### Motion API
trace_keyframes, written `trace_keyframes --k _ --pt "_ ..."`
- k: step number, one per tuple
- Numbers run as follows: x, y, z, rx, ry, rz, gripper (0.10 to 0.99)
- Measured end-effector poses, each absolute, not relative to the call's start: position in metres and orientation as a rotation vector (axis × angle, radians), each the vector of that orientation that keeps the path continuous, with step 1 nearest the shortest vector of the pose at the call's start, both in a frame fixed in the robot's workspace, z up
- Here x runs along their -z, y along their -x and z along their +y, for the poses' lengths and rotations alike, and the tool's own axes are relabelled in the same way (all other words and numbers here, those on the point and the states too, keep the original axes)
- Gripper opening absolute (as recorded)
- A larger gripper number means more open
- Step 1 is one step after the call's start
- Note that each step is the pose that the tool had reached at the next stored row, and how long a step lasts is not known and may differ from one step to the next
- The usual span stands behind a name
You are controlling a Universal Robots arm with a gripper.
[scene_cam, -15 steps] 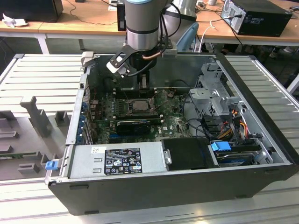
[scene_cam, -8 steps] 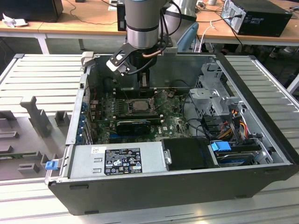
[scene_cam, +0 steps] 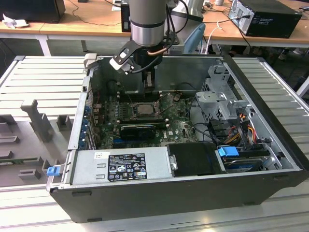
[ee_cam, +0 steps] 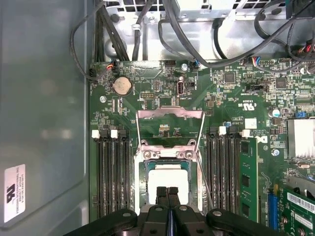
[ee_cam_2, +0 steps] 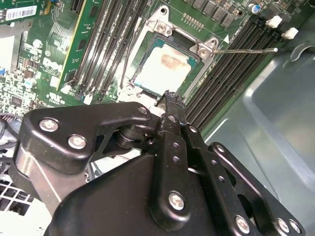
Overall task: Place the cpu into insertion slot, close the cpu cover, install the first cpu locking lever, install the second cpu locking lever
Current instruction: 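Close the cpu cover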
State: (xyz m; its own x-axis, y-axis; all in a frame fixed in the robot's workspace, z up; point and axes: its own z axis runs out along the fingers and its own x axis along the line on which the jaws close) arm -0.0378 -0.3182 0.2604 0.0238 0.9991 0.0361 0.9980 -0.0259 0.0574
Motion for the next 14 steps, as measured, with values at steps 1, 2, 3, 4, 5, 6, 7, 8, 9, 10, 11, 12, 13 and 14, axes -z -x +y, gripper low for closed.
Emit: trace_keyframes --k 1,2,3,4,5,6,7,8,9,10,11,12,13,14 --pt "-0.261 0.038 -0.318 -0.103 -2.236 2.181 0.106" --pt "-0.261 0.037 -0.318 -0.104 -2.237 2.181 0.106" --pt "-0.261 0.035 -0.318 -0.103 -2.237 2.181 0.106" --pt "-0.261 0.034 -0.318 -0.103 -2.237 2.181 0.106" --pt "-0.261 0.032 -0.318 -0.103 -2.237 2.181 0.106" --pt "-0.261 0.029 -0.318 -0.103 -2.237 2.181 0.106" --pt "-0.261 0.027 -0.318 -0.103 -2.237 2.181 0.106" --pt "-0.261 0.025 -0.318 -0.103 -2.237 2.182 0.106" --pt "-0.261 0.025 -0.318 -0.103 -2.237 2.182 0.106" --pt "-0.262 0.025 -0.318 -0.102 -2.237 2.182 0.106" --pt "-0.263 0.025 -0.318 -0.103 -2.237 2.182 0.106" --pt "-0.265 0.025 -0.318 -0.103 -2.237 2.182 0.106" --pt "-0.267 0.025 -0.318 -0.103 -2.237 2.182 0.106" --pt "-0.268 0.025 -0.318 -0.103 -2.237 2.182 0.106"
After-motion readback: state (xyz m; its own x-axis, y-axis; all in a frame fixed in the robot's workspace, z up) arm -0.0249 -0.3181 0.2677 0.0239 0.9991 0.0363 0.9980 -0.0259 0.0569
